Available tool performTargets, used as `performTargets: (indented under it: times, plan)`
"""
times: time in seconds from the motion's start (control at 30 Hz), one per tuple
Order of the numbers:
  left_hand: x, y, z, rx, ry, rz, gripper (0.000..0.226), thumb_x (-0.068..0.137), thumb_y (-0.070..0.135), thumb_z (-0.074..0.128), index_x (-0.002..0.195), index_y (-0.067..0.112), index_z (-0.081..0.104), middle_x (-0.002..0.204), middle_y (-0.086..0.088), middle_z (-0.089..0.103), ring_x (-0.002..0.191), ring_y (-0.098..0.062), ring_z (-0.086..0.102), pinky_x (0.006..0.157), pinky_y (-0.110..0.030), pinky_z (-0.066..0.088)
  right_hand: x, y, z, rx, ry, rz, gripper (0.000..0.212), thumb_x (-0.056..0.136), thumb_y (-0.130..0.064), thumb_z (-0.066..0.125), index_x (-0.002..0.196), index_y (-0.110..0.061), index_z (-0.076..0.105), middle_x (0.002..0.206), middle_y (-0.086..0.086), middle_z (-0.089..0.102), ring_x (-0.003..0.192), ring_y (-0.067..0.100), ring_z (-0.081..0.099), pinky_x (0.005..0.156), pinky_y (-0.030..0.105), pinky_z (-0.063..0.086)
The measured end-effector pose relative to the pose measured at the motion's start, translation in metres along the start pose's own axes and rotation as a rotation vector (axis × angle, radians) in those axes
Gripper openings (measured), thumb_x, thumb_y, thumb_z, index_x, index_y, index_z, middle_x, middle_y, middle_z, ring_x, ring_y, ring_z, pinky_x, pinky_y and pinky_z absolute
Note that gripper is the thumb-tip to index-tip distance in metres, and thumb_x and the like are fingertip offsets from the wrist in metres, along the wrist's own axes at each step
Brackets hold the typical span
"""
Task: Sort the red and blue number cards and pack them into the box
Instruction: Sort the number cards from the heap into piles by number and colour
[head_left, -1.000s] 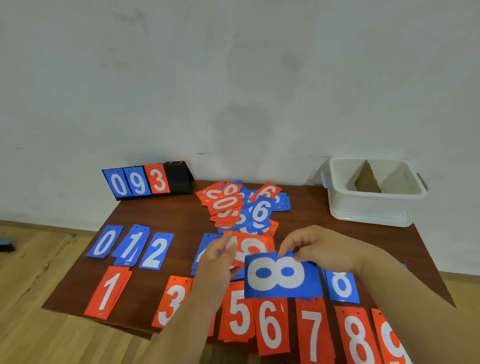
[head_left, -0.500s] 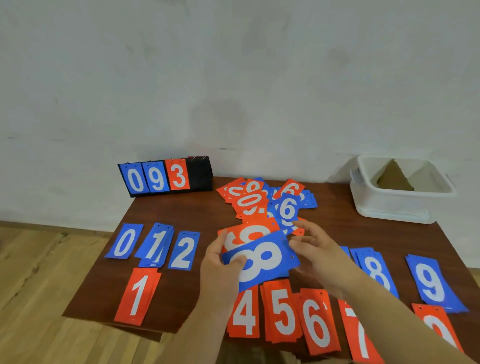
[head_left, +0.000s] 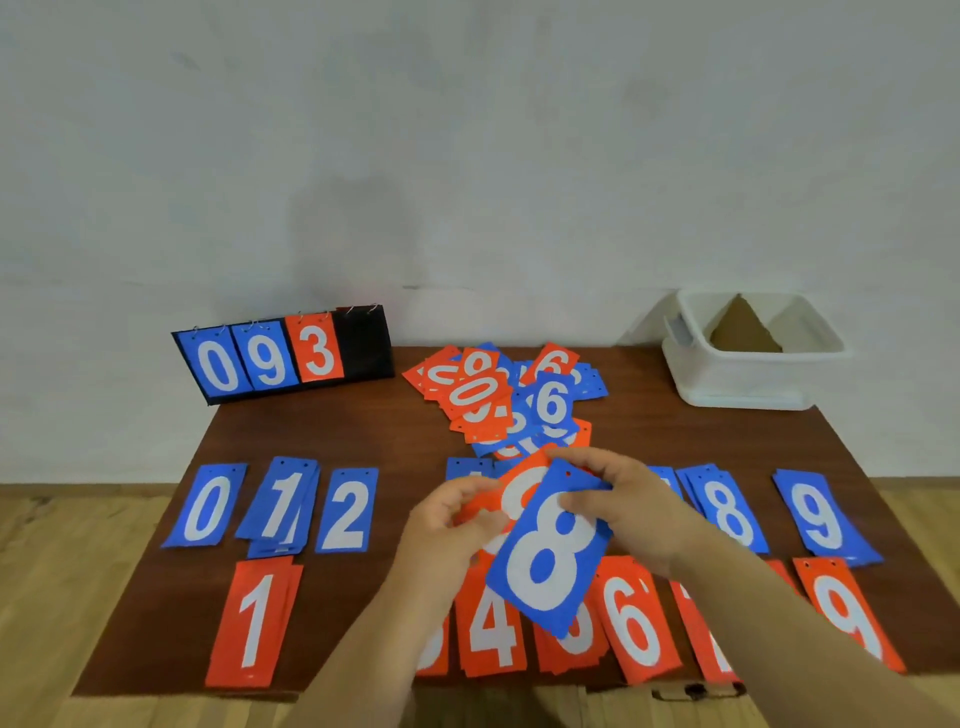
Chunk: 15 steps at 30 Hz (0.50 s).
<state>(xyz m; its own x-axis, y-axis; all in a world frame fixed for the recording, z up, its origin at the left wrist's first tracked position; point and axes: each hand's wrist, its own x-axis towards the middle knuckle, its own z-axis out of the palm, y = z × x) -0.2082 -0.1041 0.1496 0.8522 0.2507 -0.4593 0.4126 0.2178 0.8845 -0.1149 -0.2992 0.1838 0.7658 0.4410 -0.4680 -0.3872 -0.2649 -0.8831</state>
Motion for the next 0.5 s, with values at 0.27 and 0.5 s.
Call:
performTargets:
  times: [0.27,0.5]
  plan:
    - [0.009,0.009,0.037,0.29,-0.351,-0.001,0.031,0.088,0.007,0.078,0.104,0.034,0.078,0.117,0.008,0.069,0.1,-0.005,0.071,0.078,-0.03,0.063,-0.014,0.011,-0.034,-0.092,0.159,-0.056,0.042,0.088,-0.011,0.077,0.123,-0.032,0.065,0.112,-0.003,0.072,0.093,0.017,0.076,0.078,0.045,0.064]
    - [0.027,-0.024,0.121,0.298,-0.14,0.118,0.036,0.086,0.012,0.08,0.103,0.043,0.074,0.114,0.026,0.059,0.09,0.017,0.062,0.078,-0.019,0.059,-0.03,0.079,-0.083,-0.079,0.421,-0.127,0.052,0.089,-0.02,0.078,0.122,-0.054,0.058,0.1,0.003,0.067,0.079,0.017,0.072,0.064,0.032,0.061]
